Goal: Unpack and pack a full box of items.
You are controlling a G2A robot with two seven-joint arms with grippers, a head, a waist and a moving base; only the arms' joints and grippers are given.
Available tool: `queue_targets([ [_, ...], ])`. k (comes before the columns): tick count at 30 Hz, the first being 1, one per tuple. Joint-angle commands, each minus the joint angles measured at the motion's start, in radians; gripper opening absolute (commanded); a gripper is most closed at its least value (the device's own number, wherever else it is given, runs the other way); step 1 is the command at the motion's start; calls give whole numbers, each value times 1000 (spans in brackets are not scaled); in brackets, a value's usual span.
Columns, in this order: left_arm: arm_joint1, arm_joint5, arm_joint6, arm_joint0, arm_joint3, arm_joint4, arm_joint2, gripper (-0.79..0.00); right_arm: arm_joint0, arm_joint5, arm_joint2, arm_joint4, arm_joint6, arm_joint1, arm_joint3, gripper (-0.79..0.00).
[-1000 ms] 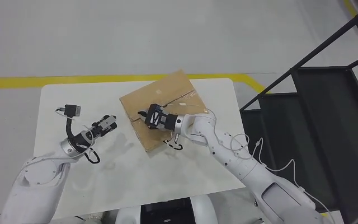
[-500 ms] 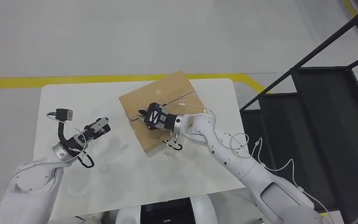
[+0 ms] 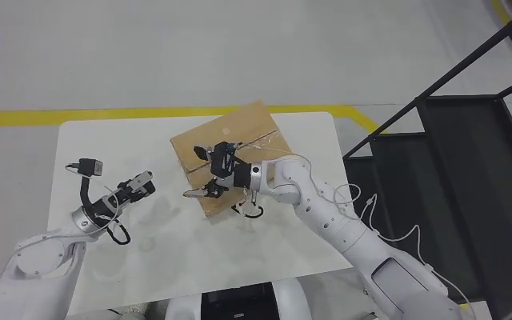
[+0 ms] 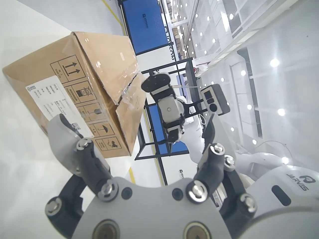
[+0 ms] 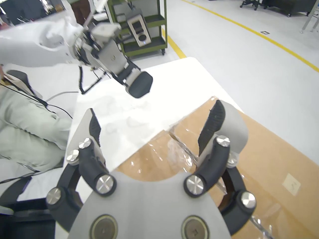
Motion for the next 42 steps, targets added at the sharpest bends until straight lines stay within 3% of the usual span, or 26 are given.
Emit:
queue_targets([
  [1,2,22,-59,-12,-10,-7,13,0,11,9,26,-14,5,5,0,0],
  [7,4,55,-198,-90,-49,-27,65,0,-24,53,143,-46,63,37,-12,0],
  [10,4,76,-213,-123,-62,-31,81,0,-51,61,211,-15,147,56,-25,0],
  [15,2,87,-205,-142,-85,-36,101,0,-100,74,308,14,179,80,-75,0],
  [18,1,94,-189,-148,-94,-21,111,0,-114,100,333,-58,194,90,-123,0],
  [21,2,109,-180,-154,-101,32,119,0,-143,88,326,-286,133,104,-218,0],
  [24,1,105,-155,-153,-98,34,125,0,-179,77,324,-392,50,113,-253,0],
  [27,-2,108,-171,-170,-93,53,157,0,-199,77,328,-441,-8,119,-263,0],
  [38,-24,283,-105,-288,-3,72,292,0,-294,156,453,-482,-78,146,-337,0],
  [40,-27,313,-88,-305,19,60,301,-71,-316,162,477,-483,-79,151,-358,0],
  [42,-30,338,-80,-319,32,46,307,-231,-335,167,498,-478,-80,155,-377,0],
])
